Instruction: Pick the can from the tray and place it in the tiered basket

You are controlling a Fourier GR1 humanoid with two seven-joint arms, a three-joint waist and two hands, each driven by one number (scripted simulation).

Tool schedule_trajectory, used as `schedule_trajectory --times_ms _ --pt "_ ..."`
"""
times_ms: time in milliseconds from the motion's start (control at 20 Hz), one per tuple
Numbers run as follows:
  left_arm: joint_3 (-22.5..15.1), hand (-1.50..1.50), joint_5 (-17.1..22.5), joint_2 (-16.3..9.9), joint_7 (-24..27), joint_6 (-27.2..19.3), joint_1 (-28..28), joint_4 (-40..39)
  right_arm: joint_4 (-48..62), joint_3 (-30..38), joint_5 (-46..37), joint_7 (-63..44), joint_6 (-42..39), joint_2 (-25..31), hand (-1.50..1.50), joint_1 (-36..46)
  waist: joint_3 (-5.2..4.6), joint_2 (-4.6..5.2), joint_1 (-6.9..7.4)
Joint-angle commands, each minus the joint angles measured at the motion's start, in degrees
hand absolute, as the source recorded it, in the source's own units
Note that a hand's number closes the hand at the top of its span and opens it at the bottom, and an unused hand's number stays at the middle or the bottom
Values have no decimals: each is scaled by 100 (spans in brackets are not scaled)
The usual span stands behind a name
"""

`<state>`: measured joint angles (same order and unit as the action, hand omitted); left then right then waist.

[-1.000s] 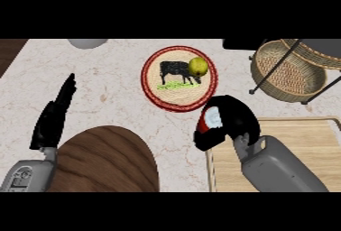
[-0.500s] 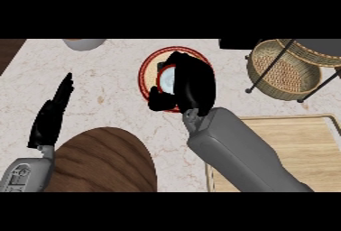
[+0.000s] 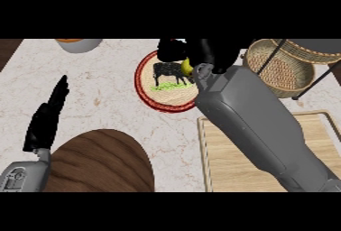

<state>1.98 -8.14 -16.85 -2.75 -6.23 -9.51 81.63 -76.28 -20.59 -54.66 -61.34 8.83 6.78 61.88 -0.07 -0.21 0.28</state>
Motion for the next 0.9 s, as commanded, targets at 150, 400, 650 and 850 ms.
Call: schedule_trajectory --times_ms 150,400,650,850 --pt "23 0 -31 113 -18 -15 -24 -57 491 1000 370 54 -1051 415 150 901 2 23 11" --pt "236 0 111 -131 84 270 156 125 596 1148 363 886 -786 690 150 320 5 26 12" --pt "50 0 -104 19 -198 138 48 358 1331 1168 80 1451 -849 1070 150 436 5 35 34" --pt "-101 0 -239 299 -33 -44 114 112 1830 1043 -365 1546 -1158 1616 150 571 2 40 10"
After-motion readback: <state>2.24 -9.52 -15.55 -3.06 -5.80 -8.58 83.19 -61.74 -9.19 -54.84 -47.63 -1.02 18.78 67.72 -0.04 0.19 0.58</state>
